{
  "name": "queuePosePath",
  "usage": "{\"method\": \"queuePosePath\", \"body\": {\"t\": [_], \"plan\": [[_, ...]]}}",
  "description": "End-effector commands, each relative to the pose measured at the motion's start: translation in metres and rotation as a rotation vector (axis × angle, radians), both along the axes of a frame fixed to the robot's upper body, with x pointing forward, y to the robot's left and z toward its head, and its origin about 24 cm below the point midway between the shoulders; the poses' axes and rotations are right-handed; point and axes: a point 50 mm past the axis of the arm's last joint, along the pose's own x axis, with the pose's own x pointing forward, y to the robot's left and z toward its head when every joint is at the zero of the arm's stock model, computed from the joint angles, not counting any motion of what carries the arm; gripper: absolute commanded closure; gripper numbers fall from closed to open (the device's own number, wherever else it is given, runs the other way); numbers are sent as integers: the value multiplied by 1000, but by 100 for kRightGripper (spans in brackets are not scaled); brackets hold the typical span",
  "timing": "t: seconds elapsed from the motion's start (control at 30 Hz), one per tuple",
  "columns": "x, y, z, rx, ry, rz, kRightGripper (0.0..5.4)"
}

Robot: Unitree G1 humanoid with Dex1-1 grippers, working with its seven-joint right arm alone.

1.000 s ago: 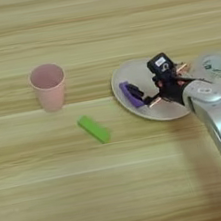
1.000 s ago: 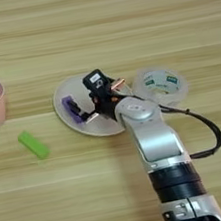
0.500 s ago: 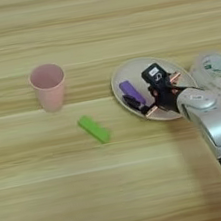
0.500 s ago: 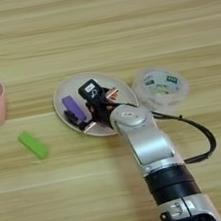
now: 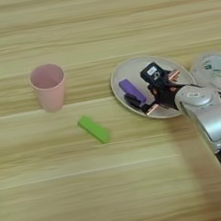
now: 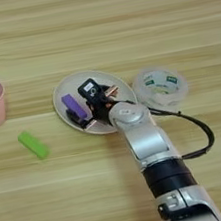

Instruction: Move the objects on the table

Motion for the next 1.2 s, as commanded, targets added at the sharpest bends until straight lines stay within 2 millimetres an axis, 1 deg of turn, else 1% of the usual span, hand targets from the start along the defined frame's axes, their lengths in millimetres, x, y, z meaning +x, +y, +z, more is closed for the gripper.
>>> {"method": "queuePosePath", "body": {"t": [0.03, 0.3, 0.7, 0.73, 0.8, 0.83, 0.87, 1.0, 1.2], "plan": [[15, -4, 31, -48, -128, 0, 3], [15, -3, 28, -35, -96, 13, 3], [13, -2, 24, -23, -63, 38, 126], [13, -2, 24, -21, -58, 40, 126], [13, -2, 22, -21, -49, 43, 153], [13, -2, 22, -17, -41, 47, 153], [12, -1, 21, -8, -29, 52, 170], [13, -3, 14, 24, 25, 61, 202], [15, -5, 8, 66, 80, 69, 271]]}}
